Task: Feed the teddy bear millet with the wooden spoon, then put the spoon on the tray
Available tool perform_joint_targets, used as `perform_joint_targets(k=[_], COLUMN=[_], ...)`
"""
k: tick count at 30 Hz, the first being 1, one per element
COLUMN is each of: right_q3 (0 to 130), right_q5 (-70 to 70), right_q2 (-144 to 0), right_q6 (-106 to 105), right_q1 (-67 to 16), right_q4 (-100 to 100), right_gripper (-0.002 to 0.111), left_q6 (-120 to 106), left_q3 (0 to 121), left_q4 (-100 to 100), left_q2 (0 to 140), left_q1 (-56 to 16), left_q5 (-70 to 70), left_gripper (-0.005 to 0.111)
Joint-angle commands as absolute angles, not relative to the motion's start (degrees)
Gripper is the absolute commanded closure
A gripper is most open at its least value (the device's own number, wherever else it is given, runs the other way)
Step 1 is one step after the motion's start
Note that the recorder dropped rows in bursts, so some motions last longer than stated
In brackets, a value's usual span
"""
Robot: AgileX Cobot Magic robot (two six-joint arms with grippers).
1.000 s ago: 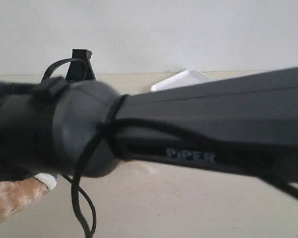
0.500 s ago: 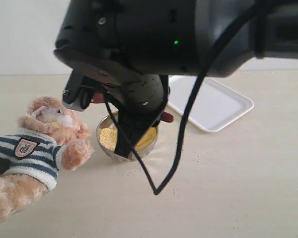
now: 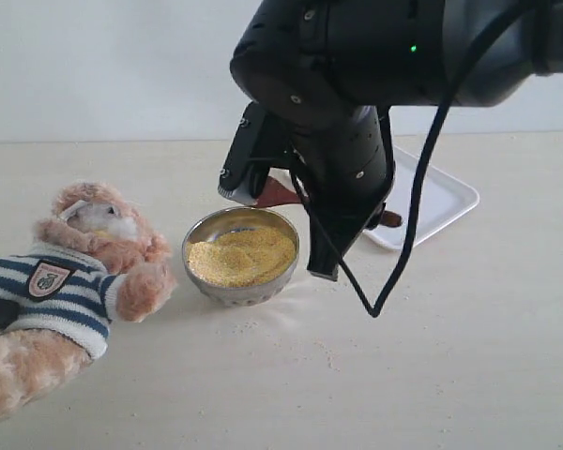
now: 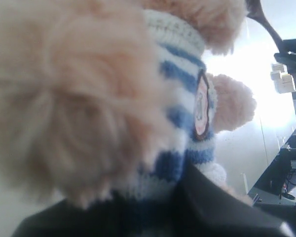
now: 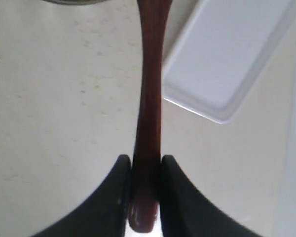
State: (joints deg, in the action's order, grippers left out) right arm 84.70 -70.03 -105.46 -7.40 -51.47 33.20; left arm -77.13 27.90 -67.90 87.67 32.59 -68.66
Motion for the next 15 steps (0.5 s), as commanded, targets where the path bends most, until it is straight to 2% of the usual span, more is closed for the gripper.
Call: perform_joint_targets(k=[1,15], right_q3=[84.74,84.64], right_q5=[-69.96,-69.96], right_q2=[-107.91,-119.52], right_q6=[-8.24,-6.35], right_q1=[-52.83,-58.50], right_q4=[45.52,60.71], right_gripper=[0.097,0.097], left_q6=[-77.57,-77.57], left_q3=[27.65,27.65], left_q4=[-68.50,-68.50], left_q2=[87.13,87.13], left_q1=[32.90,32.90], left_q5=[-69.96,-69.96], left_gripper=[0.100,0.100])
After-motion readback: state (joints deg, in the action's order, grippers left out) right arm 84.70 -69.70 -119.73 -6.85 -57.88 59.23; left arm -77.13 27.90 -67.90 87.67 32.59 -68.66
